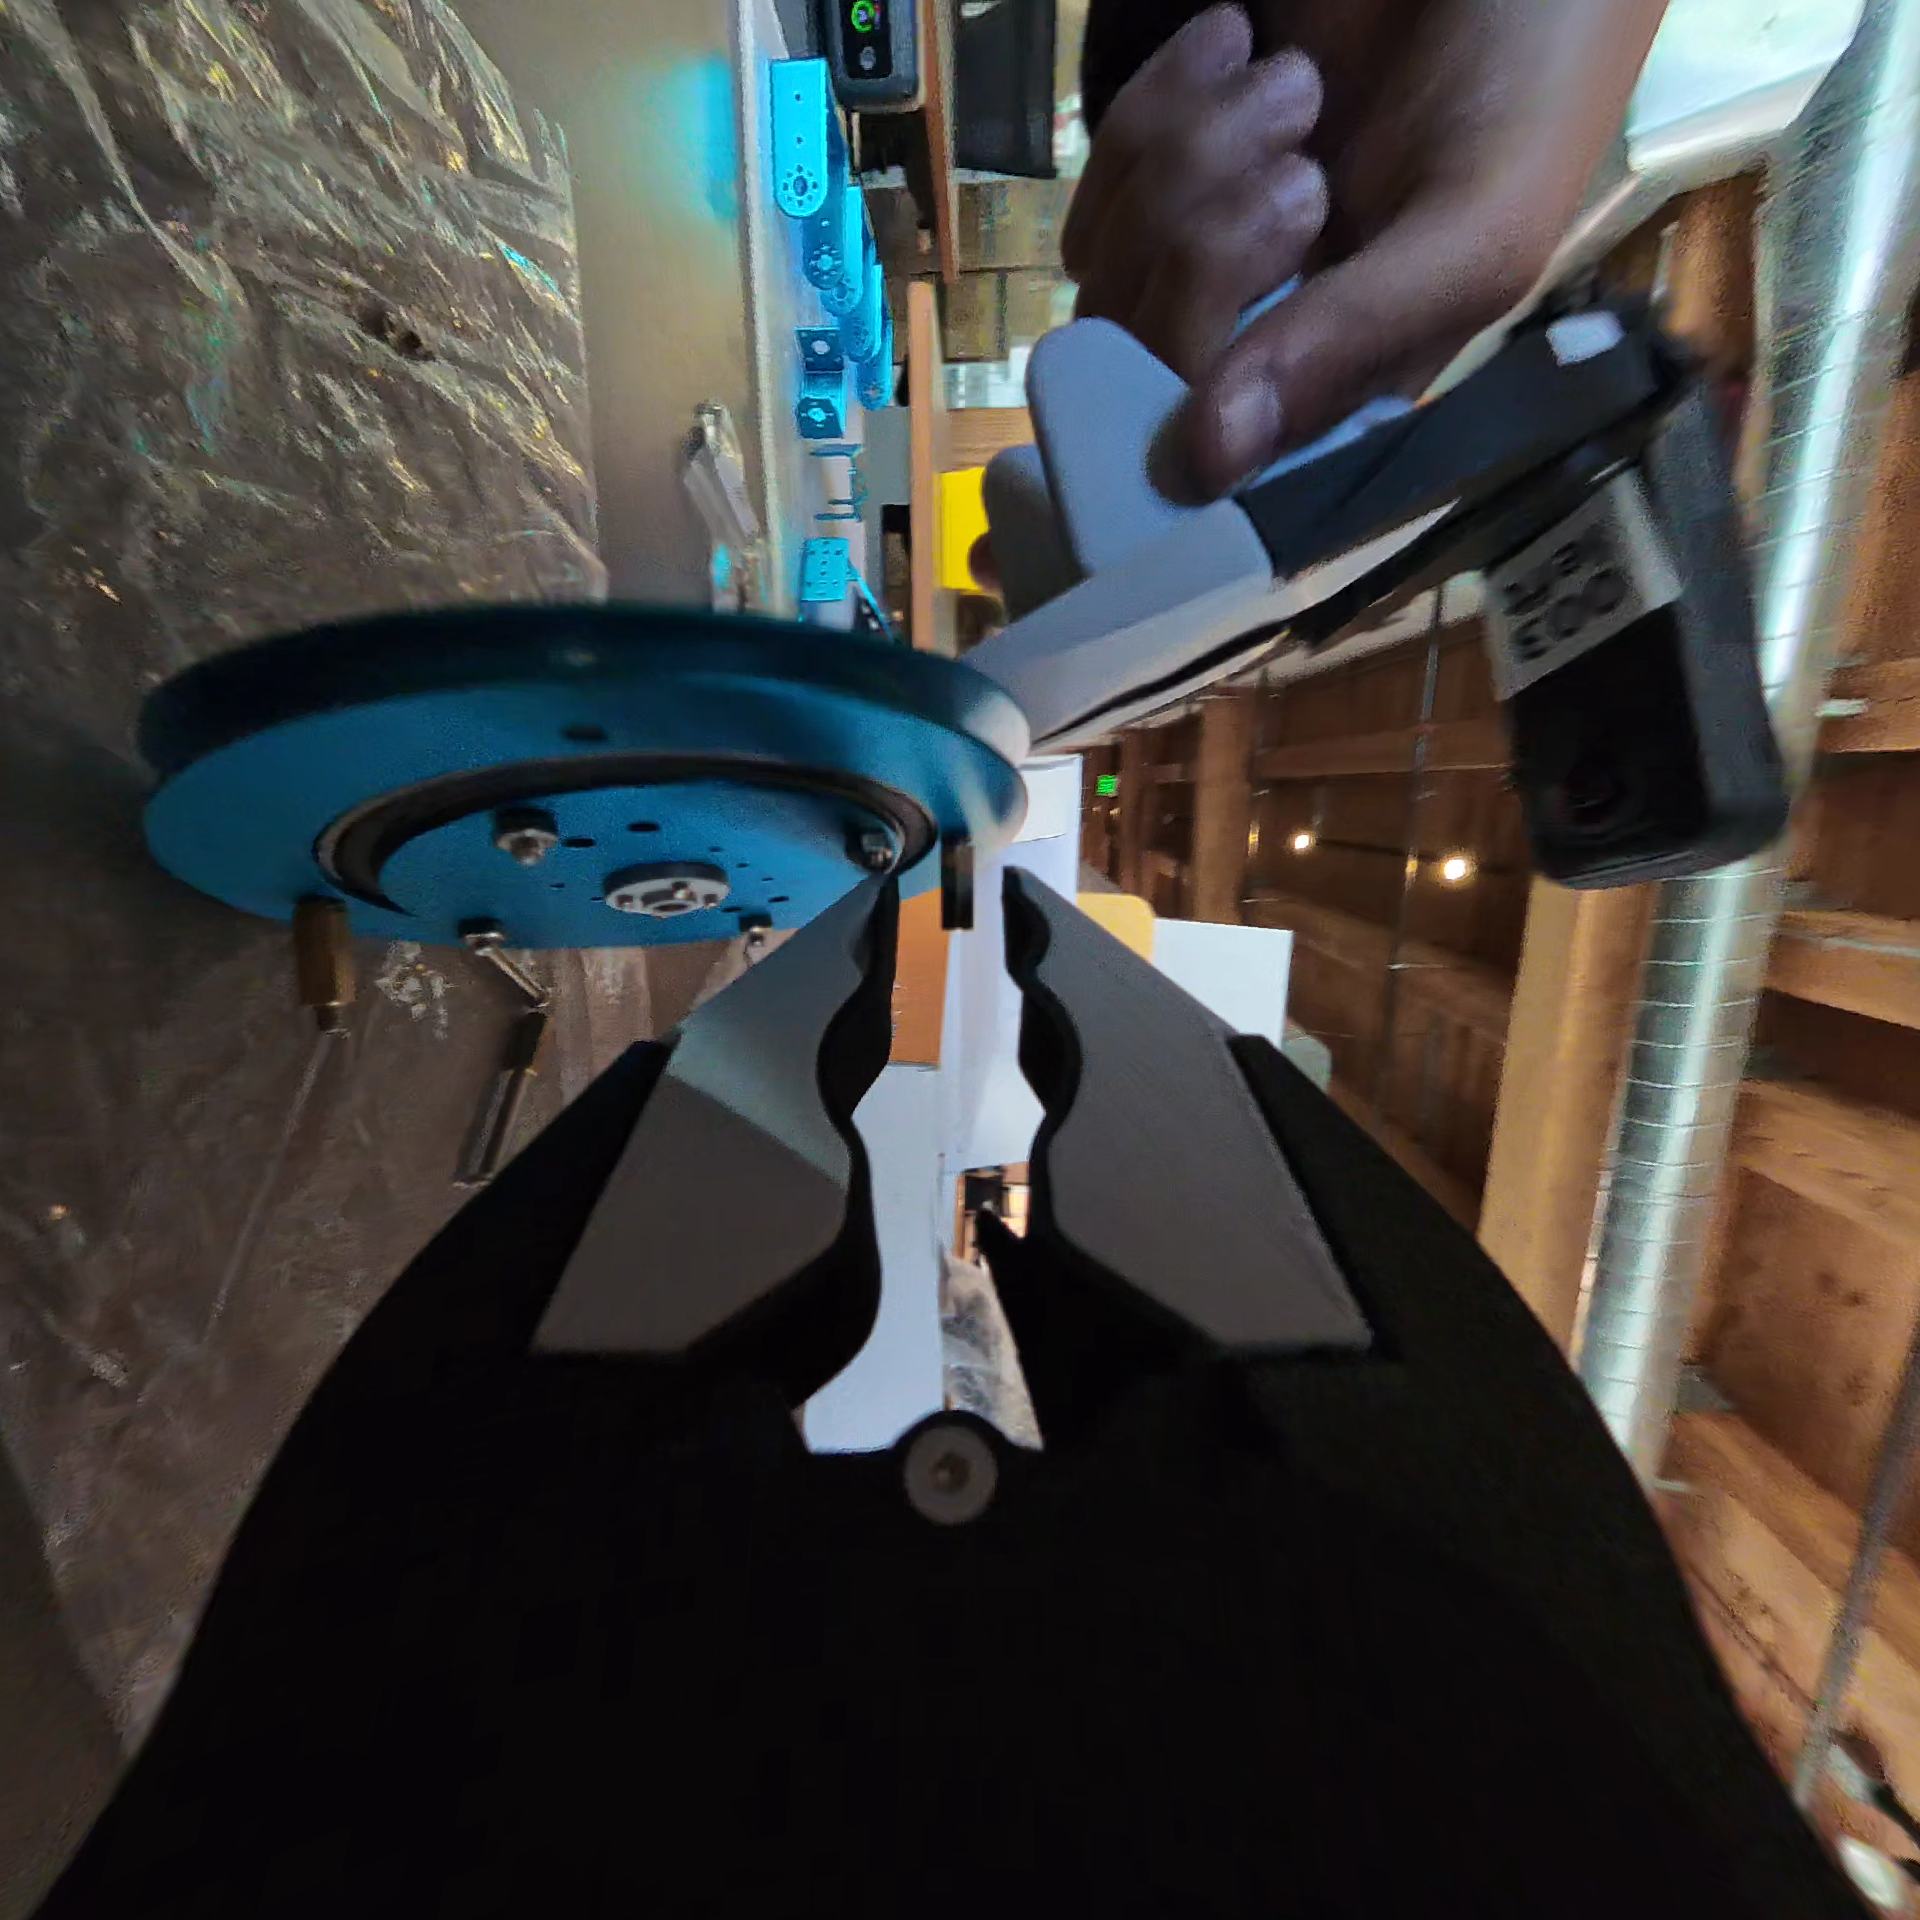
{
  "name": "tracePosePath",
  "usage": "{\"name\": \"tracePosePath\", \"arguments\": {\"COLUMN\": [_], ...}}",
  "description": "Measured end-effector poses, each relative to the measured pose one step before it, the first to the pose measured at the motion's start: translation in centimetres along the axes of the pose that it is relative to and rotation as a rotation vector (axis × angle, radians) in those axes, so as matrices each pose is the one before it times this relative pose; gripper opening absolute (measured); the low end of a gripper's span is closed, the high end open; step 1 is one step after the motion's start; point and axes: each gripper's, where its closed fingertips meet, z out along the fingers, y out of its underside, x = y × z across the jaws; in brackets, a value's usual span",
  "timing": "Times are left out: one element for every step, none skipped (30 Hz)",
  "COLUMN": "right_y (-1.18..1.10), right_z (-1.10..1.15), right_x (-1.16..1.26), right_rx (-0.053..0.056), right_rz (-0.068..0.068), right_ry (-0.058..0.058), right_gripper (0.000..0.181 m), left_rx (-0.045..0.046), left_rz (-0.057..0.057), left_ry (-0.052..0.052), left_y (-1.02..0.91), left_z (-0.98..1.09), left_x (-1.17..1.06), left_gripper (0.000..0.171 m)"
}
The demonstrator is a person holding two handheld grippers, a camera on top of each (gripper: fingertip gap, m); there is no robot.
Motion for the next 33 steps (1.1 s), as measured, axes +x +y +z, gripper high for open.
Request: {"name": "tracePosePath", "arguments": {"right_y": [-0.001, 0.048, 0.121, 0.263, 0.219, 0.087, -0.013, -0.258, -0.065, 0.254, 0.363, 0.02, -0.056, 0.137, 0.212, 0.284, 0.159, 0.032, 0.046, -0.016, -0.084, -0.107, 0.052, 0.096, 0.006, 0.015, 0.016, -0.037, -0.024, -0.031, 0.007, 0.048, 0.028], "right_z": [0.013, 0.05, 0.069, 0.155, 0.165, 0.07, -0.012, -0.162, -0.088, 0.116, 0.188, -0.017, -0.06, 0.059, 0.092, 0.119, 0.053, -0.036, -0.015, -0.025, -0.069, -0.071, 0.025, 0.065, 0.051, 0.067, 0.064, 0.027, -0.028, -0.125, -0.196, -0.172, -0.137], "right_x": [-0.024, -0.083, 0.143, -0.088, -0.204, 0.009, 0.277, 0.389, 0.057, -0.11, -0.107, 0.067, 0.093, 0.062, 0.052, -0.037, -0.061, 0.055, 0.026, 0.039, 0.075, 0.029, -0.034, -0.08, -0.077, -0.14, -0.203, -0.191, -0.244, -0.269, -0.162, -0.145, -0.2], "right_rx": [0.0012, -0.0033, -0.0052, -0.0112, -0.0068, 0.0007, 0.0045, 0.0197, 0.0033, -0.0178, -0.0243, 0.0015, 0.0076, -0.0102, -0.0152, -0.0196, -0.0102, 0.0024, 0.0006, -0.0001, 0.0042, 0.0082, 0.0015, -0.0018, 0.0033, 0.001, 0.0014, 0.0077, 0.0096, 0.0144, 0.0096, 0.0012, 0.0009], "right_rz": [-0.013, -0.0065, -0.0094, -0.0096, -0.0058, -0.0047, -0.0064, -0.0106, -0.0041, 0.0023, 0.0006, -0.0161, -0.0157, -0.0084, -0.0111, -0.0124, -0.0141, -0.0119, 0.002, 0.0117, 0.0142, 0.0105, 0.0012, 0.0001, 0.0106, 0.029, 0.0467, 0.0542, 0.078, 0.0787, 0.0538, 0.0468, 0.0243], "right_ry": [0.0075, 0.0028, 0.0196, 0.0051, -0.0018, 0.0099, 0.0231, 0.0264, 0.0073, 0.0036, 0.0087, 0.0183, 0.0163, 0.0141, 0.0216, 0.0251, 0.0253, 0.028, 0.0164, 0.0044, -0.0014, -0.0053, -0.0092, -0.0164, -0.0287, -0.0518, -0.073, -0.0853, -0.0983, -0.1034, -0.0871, -0.065, -0.0525], "right_gripper": [0.017, 0.017, 0.016, 0.012, 0.015, 0.015, 0.01, 0.004, 0.004, 0.004, 0.005, 0.005, 0.004, 0.004, 0.005, 0.005, 0.005, 0.005, 0.005, 0.005, 0.003, 0.003, 0.004, 0.004, 0.004, 0.004, 0.004, 0.004, 0.004, 0.003, 0.004, 0.003, 0.003], "left_rx": [0.01983, 0.0148, 0.01093, 0.00122, 0.00628, 0.00738, 0.00697, 0.00772, 0.00774, 0.01564, 0.0115, 0.00735, 0.01192, 0.02172, 0.02368, 0.02342, 0.01683, 0.01051, 0.00787, 0.00453, 0.00304, 0.00664, 0.00915, -0.00164, -0.01127, -0.01719, -0.01949, -0.01856, -0.00762, 0.0027, 0.00946, 0.00483, 0.0001], "left_rz": [-0.0418, -0.04, -0.022, 0.0012, -0.0088, -0.0146, -0.0189, -0.029, -0.0206, -0.0142, -0.0234, -0.029, -0.0236, -0.0343, -0.0424, -0.0303, -0.0182, -0.0052, -0.0007, 0.0008, 0.0076, 0.0116, 0.0201, 0.0402, 0.0659, 0.0804, 0.0795, 0.0676, 0.0639, 0.0527, 0.042, 0.0505, 0.0442], "left_ry": [0.0529, 0.053, 0.0478, 0.0376, 0.0197, 0.0116, 0.0114, 0.0113, 0.0161, 0.0135, 0.0147, 0.0228, 0.0184, 0.0148, 0.018, 0.0197, 0.0165, 0.0099, 0.0009, -0.0068, -0.0107, -0.0159, -0.0315, -0.0473, -0.067, -0.0836, -0.0853, -0.0737, -0.0645, -0.0519, -0.0534, -0.059, -0.0468], "left_y": [-0.12, -0.048, 0.009, 0.136, -0.02, -0.104, -0.122, -0.135, -0.084, -0.168, -0.112, -0.043, -0.068, -0.19, -0.188, -0.194, -0.094, 0.008, 0.017, 0.015, 0.018, -0.035, -0.103, -0.027, 0.022, 0.033, 0.041, 0.061, -0.005, -0.074, -0.163, -0.139, -0.108], "left_z": [0.036, 0.007, 0.005, -0.021, -0.059, -0.075, -0.027, -0.011, -0.014, -0.032, -0.005, 0.02, 0.033, 0.001, 0.024, 0.052, 0.068, 0.083, 0.064, 0.006, -0.032, -0.041, -0.073, -0.054, -0.044, -0.056, -0.057, -0.006, 0.046, 0.072, 0.094, 0.059, 0.07], "left_x": [0.141, 0.159, 0.181, 0.16, -0.067, -0.162, -0.134, -0.142, -0.027, -0.023, -0.066, 0.041, 0.009, -0.07, -0.033, 0.048, 0.091, 0.091, 0.02, -0.066, -0.091, -0.083, -0.18, -0.199, -0.218, -0.266, -0.194, -0.044, 0.093, 0.252, 0.18, 0.085, 0.204], "left_gripper": [0.003, 0.003, 0.003, 0.003, 0.003, 0.003, 0.003, 0.003, 0.003, 0.003, 0.003, 0.003, 0.003, 0.003, 0.002, 0.002, 0.002, 0.002, 0.003, 0.002, 0.002, 0.002, 0.002, 0.002, 0.002, 0.002, 0.002, 0.003, 0.003, 0.002, 0.004, 0.003, 0.002]}}
